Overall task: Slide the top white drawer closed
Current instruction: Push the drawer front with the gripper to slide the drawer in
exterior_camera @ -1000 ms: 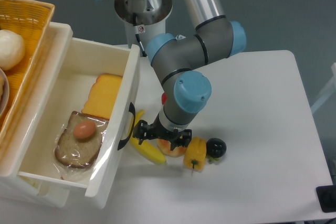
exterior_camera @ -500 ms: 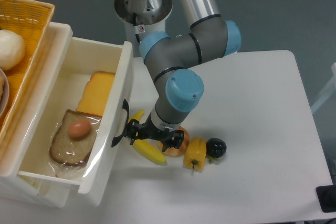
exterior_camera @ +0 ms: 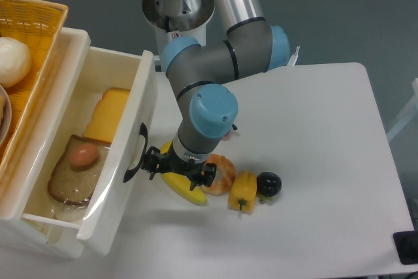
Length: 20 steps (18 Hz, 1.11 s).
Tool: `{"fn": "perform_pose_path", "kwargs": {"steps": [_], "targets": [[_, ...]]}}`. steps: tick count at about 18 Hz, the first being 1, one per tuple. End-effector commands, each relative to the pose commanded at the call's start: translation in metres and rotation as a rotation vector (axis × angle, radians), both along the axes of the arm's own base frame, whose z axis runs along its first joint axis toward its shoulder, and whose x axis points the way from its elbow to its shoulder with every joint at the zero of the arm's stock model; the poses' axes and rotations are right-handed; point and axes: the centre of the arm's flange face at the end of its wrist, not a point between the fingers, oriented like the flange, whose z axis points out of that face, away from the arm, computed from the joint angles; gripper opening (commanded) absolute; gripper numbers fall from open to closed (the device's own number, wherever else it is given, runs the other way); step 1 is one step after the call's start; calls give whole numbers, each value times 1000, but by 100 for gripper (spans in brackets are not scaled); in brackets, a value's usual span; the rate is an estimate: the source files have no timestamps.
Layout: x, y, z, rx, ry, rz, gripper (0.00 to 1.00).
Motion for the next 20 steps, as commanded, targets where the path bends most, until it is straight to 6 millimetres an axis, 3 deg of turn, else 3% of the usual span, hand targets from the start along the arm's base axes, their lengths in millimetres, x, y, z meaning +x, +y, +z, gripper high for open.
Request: {"fn": "perform_pose_path", "kwargs": {"steps": [8, 12, 20], "targets": [[28, 12, 9, 14, 16, -65, 100], [33, 14, 11, 18, 19, -73, 100], [53, 22, 5, 19, 20, -143, 100]]}}
